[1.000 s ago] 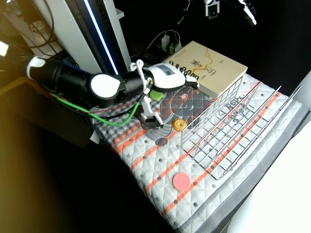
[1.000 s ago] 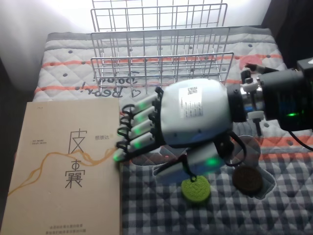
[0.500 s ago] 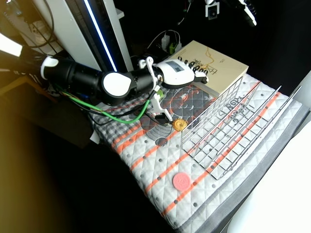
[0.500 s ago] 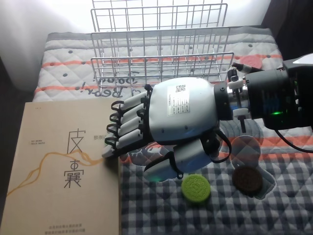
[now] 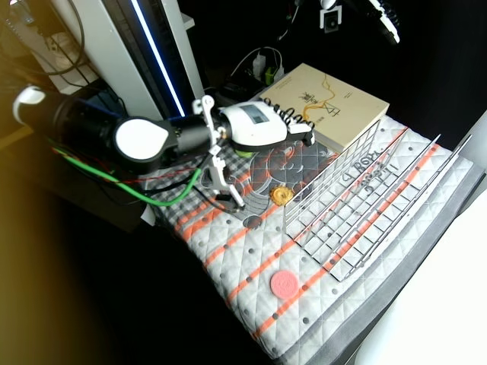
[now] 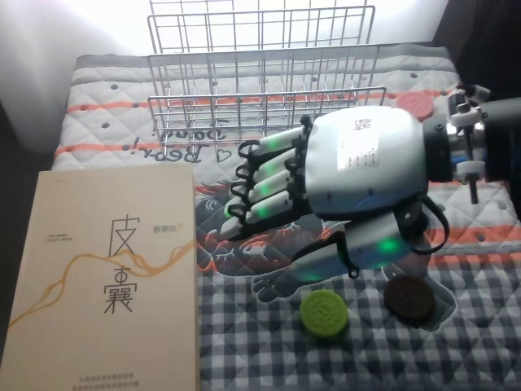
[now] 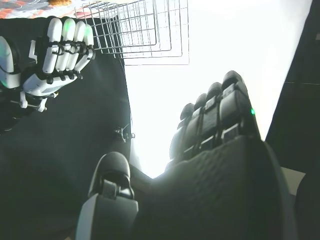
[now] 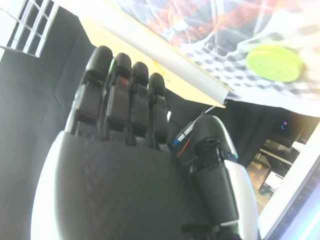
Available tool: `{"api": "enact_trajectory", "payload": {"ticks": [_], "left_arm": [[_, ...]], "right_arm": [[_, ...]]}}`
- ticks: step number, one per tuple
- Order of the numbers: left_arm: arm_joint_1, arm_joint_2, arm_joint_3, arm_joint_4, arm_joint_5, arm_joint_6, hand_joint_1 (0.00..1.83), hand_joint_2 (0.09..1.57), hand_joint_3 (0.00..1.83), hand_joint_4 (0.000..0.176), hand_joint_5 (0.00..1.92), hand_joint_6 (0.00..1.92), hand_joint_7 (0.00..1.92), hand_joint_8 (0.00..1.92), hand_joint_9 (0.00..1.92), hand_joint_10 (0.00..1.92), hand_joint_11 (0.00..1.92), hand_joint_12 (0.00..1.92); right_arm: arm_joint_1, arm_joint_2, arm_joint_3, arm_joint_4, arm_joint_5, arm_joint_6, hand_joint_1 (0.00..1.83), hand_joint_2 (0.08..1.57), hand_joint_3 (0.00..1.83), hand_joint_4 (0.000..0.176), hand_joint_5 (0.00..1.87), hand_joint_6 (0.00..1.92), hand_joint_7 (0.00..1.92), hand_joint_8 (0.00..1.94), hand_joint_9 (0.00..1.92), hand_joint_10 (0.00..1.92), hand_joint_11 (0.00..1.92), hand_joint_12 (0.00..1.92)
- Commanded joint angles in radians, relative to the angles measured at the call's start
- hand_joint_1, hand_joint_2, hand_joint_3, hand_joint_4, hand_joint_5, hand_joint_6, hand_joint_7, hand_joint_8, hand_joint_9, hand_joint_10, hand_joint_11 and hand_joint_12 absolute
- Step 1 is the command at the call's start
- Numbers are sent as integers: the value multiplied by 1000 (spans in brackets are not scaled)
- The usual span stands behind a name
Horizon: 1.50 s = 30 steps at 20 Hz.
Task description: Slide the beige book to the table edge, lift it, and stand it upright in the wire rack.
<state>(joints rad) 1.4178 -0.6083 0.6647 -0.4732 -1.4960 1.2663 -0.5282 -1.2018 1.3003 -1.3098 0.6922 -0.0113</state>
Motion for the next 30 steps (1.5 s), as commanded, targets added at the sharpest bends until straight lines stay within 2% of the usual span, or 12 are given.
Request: {"api": "enact_trajectory", "payload": {"ticks": [1,5,19,24,30], "left_arm": [[-1,-1,3,-10,-125,-8,0,1168,9,0,37,1,0,0,0,0,0,0],[-1,-2,6,-7,-127,-10,0,1155,1,0,34,2,0,0,0,0,0,0],[-1,-13,17,-7,-125,-20,0,1164,5,0,46,4,0,0,0,0,0,0],[-2,-16,20,-7,-124,-23,0,1162,3,0,30,0,0,0,0,0,0,0],[-2,-20,22,-7,-123,-27,0,1169,5,0,38,1,0,0,0,0,0,0]], "right_arm": [[2,-11,4,59,49,2,0,1429,0,0,366,0,380,0,355,0,137,575],[-16,-62,32,53,35,2,0,1421,2,0,393,3,398,3,393,0,286,373],[-11,-187,110,54,31,2,0,1456,6,0,398,4,427,8,410,4,290,371],[4,-219,129,64,31,1,0,1435,0,0,433,12,475,17,455,15,325,398],[13,-252,144,71,31,1,0,1446,0,0,435,0,471,2,458,0,239,621]]}}
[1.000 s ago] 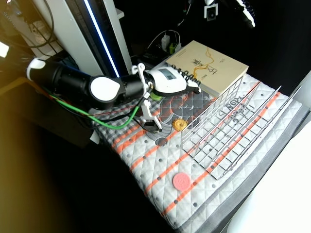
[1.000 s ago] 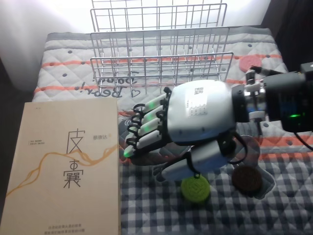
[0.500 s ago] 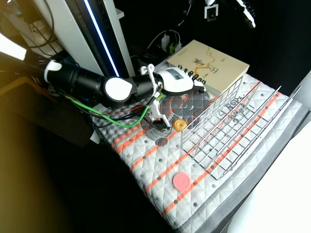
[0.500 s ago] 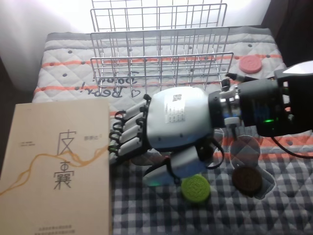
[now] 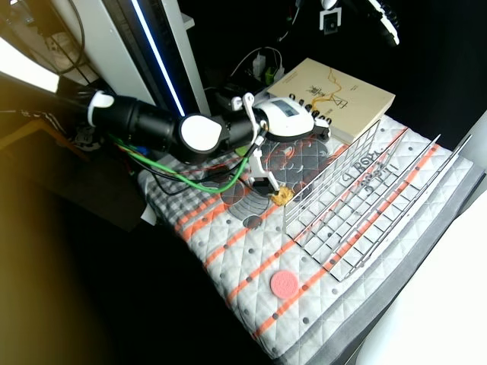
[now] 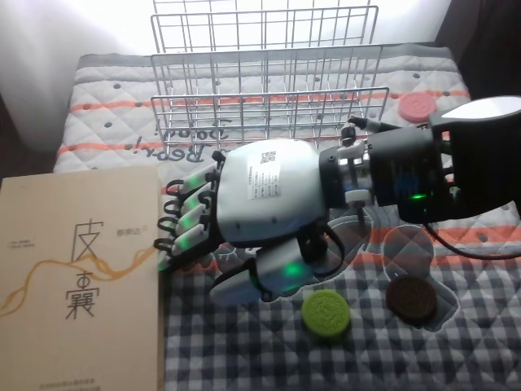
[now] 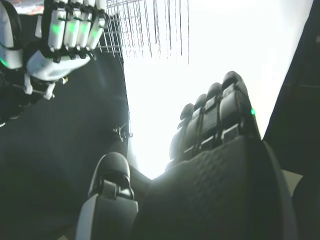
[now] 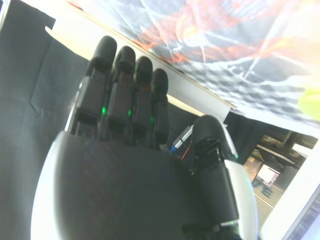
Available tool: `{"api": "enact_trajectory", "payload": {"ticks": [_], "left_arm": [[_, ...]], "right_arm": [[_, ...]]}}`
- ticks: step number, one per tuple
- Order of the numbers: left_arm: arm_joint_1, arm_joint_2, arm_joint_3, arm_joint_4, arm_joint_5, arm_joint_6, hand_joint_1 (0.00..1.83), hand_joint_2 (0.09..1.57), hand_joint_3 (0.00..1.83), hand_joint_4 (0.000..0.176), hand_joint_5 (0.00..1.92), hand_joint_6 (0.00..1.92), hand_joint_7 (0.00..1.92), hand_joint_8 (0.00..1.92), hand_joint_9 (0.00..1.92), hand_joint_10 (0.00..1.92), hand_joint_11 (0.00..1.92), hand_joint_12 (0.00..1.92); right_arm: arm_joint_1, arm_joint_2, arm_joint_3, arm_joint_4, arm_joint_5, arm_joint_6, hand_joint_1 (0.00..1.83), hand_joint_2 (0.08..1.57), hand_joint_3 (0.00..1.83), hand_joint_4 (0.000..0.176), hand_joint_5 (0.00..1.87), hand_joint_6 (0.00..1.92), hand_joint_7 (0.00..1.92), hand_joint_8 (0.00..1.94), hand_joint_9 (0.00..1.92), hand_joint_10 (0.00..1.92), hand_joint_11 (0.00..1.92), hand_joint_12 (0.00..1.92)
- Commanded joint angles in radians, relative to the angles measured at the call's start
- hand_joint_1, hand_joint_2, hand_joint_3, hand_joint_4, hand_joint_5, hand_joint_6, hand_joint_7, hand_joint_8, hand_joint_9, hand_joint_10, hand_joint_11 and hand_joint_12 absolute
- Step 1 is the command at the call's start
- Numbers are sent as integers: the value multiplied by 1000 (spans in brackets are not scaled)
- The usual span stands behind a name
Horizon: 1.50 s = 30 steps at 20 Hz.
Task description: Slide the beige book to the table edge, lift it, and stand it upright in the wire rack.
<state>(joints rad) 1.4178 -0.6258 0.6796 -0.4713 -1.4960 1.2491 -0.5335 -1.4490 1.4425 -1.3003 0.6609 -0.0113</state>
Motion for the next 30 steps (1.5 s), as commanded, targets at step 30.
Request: {"api": "enact_trajectory", "payload": {"ticks": [30], "left_arm": [[-4,-34,16,-33,-147,-64,85,1252,11,0,100,3,33,2,37,5,29,23]], "right_arm": [[22,-35,-6,76,44,1,0,1436,1,0,426,7,472,6,460,4,212,681]]}}
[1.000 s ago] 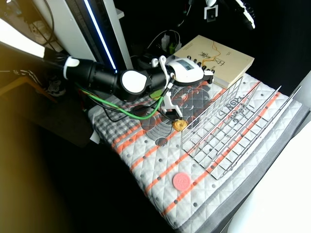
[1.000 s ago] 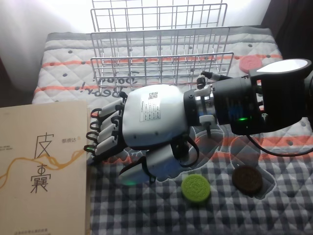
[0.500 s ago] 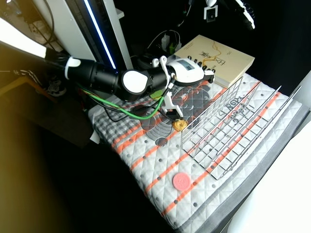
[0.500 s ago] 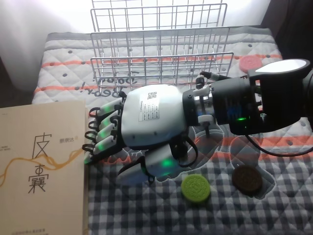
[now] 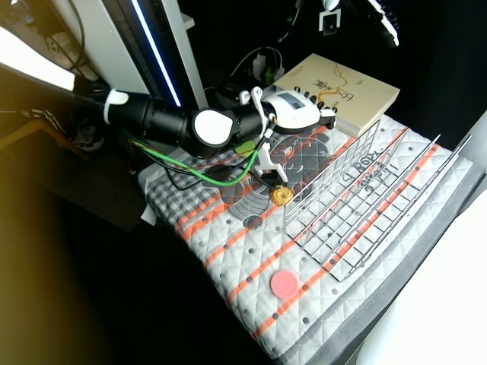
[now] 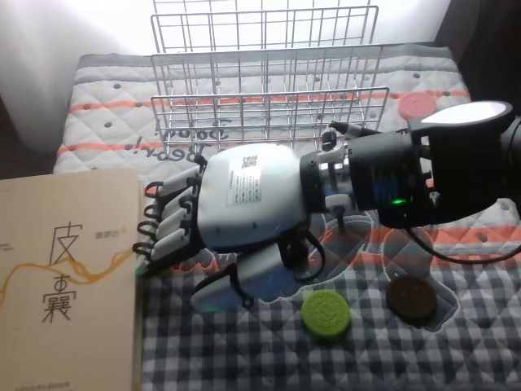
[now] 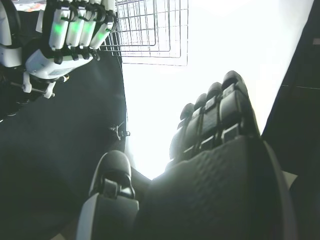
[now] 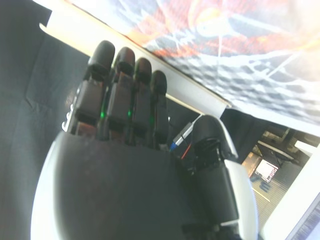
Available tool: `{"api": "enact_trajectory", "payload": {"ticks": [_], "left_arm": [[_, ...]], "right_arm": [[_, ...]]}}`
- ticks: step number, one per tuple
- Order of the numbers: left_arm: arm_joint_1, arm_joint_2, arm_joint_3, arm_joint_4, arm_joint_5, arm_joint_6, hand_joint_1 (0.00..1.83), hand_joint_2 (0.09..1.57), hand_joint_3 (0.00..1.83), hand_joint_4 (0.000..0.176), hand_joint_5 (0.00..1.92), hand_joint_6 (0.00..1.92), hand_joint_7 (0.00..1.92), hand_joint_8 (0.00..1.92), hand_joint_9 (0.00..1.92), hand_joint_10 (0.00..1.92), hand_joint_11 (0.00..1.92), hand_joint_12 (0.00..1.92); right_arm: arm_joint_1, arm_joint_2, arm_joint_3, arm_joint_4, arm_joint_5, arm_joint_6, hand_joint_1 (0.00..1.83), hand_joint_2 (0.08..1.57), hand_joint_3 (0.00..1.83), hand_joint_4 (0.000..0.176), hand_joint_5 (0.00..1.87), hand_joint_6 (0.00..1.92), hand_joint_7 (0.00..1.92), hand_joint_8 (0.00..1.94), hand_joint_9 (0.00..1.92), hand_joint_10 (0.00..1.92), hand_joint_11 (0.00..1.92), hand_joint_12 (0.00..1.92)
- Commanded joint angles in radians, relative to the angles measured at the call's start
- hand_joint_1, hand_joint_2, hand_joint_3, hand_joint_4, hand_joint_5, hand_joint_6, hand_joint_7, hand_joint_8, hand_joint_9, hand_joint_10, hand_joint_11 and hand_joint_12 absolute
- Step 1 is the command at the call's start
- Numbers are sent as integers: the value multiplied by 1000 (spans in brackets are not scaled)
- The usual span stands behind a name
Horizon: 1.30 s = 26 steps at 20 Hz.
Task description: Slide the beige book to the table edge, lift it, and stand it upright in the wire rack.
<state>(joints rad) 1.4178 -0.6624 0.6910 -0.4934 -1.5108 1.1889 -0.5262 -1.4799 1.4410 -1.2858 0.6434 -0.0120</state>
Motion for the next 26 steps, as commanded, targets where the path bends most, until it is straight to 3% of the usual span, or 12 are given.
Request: {"api": "enact_trajectory", "payload": {"ticks": [1,2,5,7,11,13,15,17,21,23,25,26], "left_arm": [[-1,-5,12,-14,-142,-31,194,1271,12,0,129,9,56,7,73,14,34,31],[0,-12,16,-17,-152,-50,332,1272,4,0,197,3,128,2,148,12,53,78],[6,-24,9,-55,-199,-55,391,1297,0,0,305,4,239,3,211,2,0,467],[21,-36,5,-96,-221,-71,500,1255,0,0,341,5,280,6,222,6,0,637],[70,-58,10,-185,-221,-108,649,1196,0,0,414,6,384,12,317,19,0,813],[109,-73,25,-232,-221,-170,662,1155,0,0,485,13,478,21,419,36,0,1018],[142,-89,38,-271,-221,-222,640,1114,0,0,511,4,524,10,467,25,0,1086],[162,-110,46,-311,-219,-248,604,1061,0,0,543,4,594,13,554,34,0,1251],[173,-144,82,-319,-138,-306,580,1000,0,0,521,0,599,4,563,14,40,1244],[173,-161,102,-315,-81,-325,502,983,0,0,426,0,562,0,576,7,21,1342],[173,-174,120,-324,-36,-336,561,967,0,0,392,1,595,9,602,14,31,1401],[173,-182,132,-327,-6,-345,560,958,0,0,361,2,577,5,620,15,104,1307]], "right_arm": [[6,11,-15,79,60,2,0,1434,0,0,417,2,457,0,444,0,194,673],[-1,38,-28,98,60,2,0,1422,0,0,398,0,437,0,435,0,187,665],[-17,119,-63,157,64,2,0,1448,1,0,403,2,426,4,427,0,225,506],[-35,173,-90,241,95,-14,0,1467,0,0,409,0,431,0,463,0,222,633],[-88,293,-166,499,211,-176,0,1441,0,0,415,7,416,1,442,8,209,701],[-115,343,-199,627,283,-253,0,1435,0,0,450,3,465,10,449,3,210,742],[-163,403,-235,799,381,-357,0,1406,0,0,408,0,423,0,406,0,192,683],[-223,453,-266,951,491,-450,0,1404,0,0,399,0,459,0,490,0,307,540],[-315,554,-329,1155,703,-580,0,1409,0,0,424,2,440,1,424,0,385,91],[-347,580,-349,1211,791,-621,0,1369,0,0,458,0,448,0,431,0,421,45],[-370,592,-360,1243,841,-640,0,1327,0,0,475,4,436,0,400,1,412,34],[-382,597,-365,1256,858,-644,0,1330,0,0,470,2,452,8,396,2,383,21]]}}
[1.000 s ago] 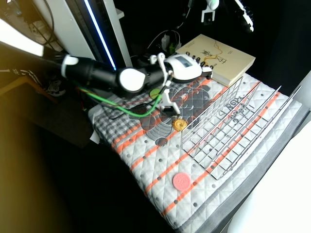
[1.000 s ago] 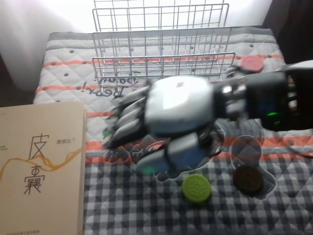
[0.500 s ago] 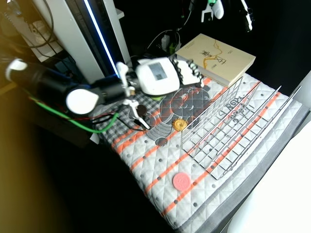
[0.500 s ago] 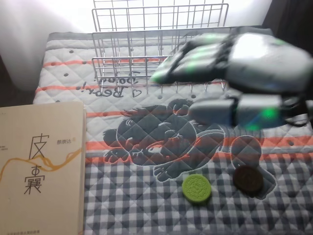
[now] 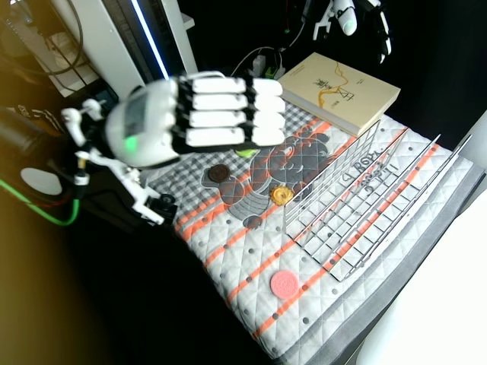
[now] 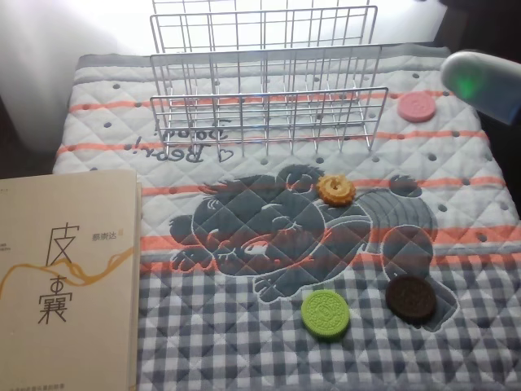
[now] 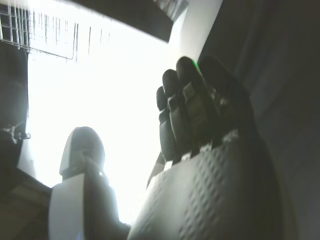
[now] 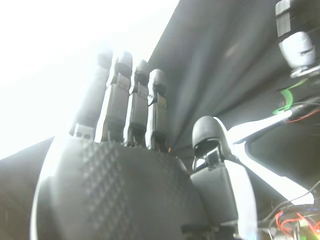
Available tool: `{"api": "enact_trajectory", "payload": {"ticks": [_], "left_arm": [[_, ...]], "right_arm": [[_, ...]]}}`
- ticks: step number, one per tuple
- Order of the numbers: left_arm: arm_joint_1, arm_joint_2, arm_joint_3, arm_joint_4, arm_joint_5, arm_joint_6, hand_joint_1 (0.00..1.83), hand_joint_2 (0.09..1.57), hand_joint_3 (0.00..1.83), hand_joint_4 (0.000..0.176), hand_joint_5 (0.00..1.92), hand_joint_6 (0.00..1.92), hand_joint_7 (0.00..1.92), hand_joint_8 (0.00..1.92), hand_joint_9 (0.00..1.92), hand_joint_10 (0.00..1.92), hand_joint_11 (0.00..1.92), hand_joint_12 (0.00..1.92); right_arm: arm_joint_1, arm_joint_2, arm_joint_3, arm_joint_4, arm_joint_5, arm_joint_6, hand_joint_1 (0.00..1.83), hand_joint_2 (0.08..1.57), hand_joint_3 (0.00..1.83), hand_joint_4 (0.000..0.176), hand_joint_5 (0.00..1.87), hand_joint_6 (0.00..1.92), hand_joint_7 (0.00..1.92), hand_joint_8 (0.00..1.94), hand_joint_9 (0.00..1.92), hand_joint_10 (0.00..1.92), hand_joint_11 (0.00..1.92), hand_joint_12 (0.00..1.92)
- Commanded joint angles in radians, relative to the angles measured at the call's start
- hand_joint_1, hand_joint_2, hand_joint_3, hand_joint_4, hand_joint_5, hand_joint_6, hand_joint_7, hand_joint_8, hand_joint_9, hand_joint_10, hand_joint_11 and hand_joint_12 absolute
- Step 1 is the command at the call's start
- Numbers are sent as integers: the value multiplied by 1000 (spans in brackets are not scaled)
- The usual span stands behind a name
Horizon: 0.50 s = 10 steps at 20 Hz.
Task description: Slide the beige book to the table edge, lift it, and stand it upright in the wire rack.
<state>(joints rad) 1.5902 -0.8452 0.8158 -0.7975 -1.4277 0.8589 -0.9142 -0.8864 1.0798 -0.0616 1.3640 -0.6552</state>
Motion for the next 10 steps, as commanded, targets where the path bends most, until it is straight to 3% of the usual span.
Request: {"api": "enact_trajectory", "payload": {"ticks": [1,3,5,8,9,10], "left_arm": [[0,-3,14,-23,-72,-21,511,950,0,0,337,0,545,0,589,3,129,1241],[0,-15,37,-12,-22,-44,460,935,2,0,243,0,438,0,455,0,18,1227],[0,-24,62,16,30,-76,426,928,0,0,177,1,319,4,331,5,0,1023],[-3,-36,112,84,122,-151,282,910,0,0,165,3,270,7,303,12,0,945],[-6,-36,123,108,148,-162,285,913,1,0,155,3,234,9,251,14,0,816],[-13,-36,137,141,183,-177,231,922,2,0,167,4,241,8,280,20,0,873]], "right_arm": [[1,4,-4,38,143,-2,0,1330,0,0,476,4,465,13,397,3,364,12],[-10,5,-3,55,148,-4,0,1318,0,0,482,5,459,8,404,5,349,5],[-11,5,-3,61,152,-6,0,1345,0,0,459,0,455,4,410,6,367,12],[-11,11,-3,66,165,-8,0,1392,16,0,431,0,429,0,388,0,375,15],[-11,11,-3,67,165,-8,8,1406,18,0,420,0,414,0,371,0,356,7],[-11,12,-3,71,165,-11,41,1411,11,0,418,0,416,1,374,2,363,10]]}}
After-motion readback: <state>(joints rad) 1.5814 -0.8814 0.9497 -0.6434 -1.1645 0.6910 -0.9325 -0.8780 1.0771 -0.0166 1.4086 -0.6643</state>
